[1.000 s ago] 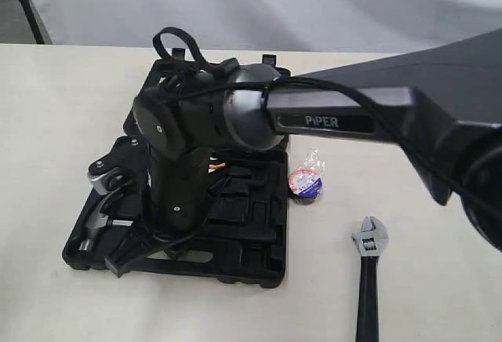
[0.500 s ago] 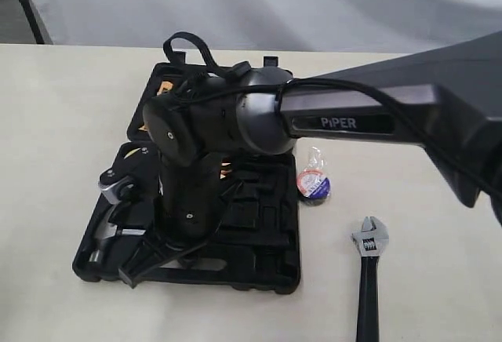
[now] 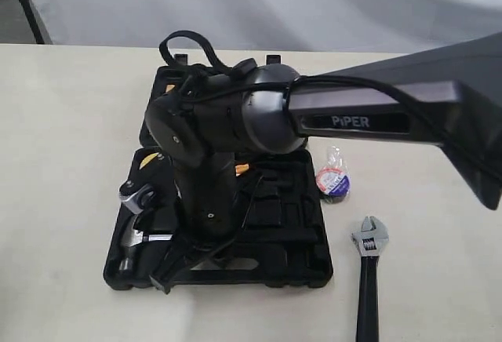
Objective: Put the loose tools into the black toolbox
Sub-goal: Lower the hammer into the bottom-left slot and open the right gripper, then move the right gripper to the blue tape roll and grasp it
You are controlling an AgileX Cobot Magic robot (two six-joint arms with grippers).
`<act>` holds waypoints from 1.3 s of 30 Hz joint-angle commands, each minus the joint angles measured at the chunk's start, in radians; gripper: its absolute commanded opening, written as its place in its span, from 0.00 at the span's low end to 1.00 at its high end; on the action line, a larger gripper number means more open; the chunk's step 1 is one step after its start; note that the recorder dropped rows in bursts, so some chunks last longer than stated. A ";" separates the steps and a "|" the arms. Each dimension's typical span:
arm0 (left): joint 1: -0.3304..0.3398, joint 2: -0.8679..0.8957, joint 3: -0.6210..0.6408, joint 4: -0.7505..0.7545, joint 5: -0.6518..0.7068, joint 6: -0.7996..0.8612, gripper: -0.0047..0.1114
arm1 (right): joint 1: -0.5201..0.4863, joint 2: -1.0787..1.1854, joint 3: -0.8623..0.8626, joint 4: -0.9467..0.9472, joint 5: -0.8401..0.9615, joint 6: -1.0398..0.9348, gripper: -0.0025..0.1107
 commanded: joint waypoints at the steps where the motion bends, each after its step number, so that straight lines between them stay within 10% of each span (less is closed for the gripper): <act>1: 0.003 -0.008 0.009 -0.014 -0.017 -0.010 0.05 | -0.005 -0.050 0.005 0.008 -0.025 0.014 0.02; 8: 0.003 -0.008 0.009 -0.014 -0.017 -0.010 0.05 | -0.031 -0.224 0.003 0.046 -0.061 0.044 0.02; 17: 0.003 -0.008 0.009 -0.014 -0.017 -0.010 0.05 | -0.342 -0.328 0.062 0.003 0.021 0.089 0.02; 26: 0.003 -0.008 0.009 -0.014 -0.017 -0.010 0.05 | -0.582 -0.333 0.326 -0.004 -0.263 0.063 0.03; 34: 0.003 -0.008 0.009 -0.014 -0.017 -0.010 0.05 | -0.614 -0.304 0.328 0.003 -0.272 -0.032 0.47; 39: 0.003 -0.008 0.009 -0.014 -0.017 -0.010 0.05 | -0.603 -0.267 0.330 -0.002 -0.314 -0.318 0.50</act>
